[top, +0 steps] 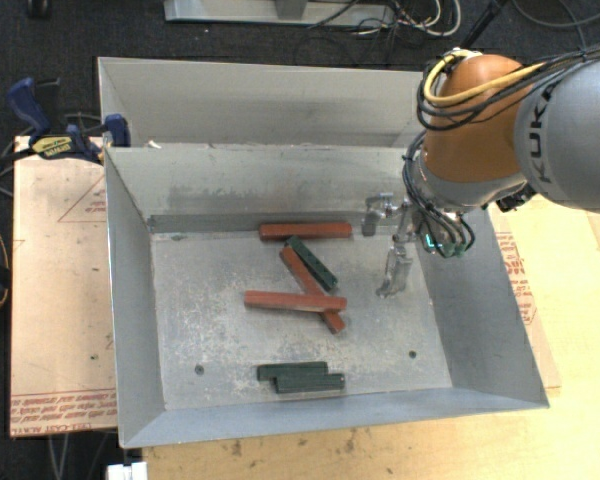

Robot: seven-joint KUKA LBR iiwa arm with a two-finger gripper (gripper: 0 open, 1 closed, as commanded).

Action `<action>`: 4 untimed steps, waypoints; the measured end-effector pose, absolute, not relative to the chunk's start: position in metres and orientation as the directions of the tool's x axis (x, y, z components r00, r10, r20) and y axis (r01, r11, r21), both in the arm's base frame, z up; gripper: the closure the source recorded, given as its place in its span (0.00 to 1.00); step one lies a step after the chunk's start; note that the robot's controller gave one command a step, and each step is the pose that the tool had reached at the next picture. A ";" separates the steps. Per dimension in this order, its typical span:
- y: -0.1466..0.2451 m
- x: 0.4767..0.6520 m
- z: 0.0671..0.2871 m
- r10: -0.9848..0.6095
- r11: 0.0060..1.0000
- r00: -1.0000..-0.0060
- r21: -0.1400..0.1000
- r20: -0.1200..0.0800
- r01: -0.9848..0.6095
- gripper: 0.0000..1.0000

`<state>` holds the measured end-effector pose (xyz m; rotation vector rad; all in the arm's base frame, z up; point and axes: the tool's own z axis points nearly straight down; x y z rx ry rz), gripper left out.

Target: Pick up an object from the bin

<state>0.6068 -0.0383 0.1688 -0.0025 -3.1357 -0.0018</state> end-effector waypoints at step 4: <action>0.046 0.584 0.149 0.104 0.995 -0.995 0.001 -0.001 0.104 0.00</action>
Offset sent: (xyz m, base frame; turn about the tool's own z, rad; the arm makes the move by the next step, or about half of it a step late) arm -0.0186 0.0657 -0.0138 0.0350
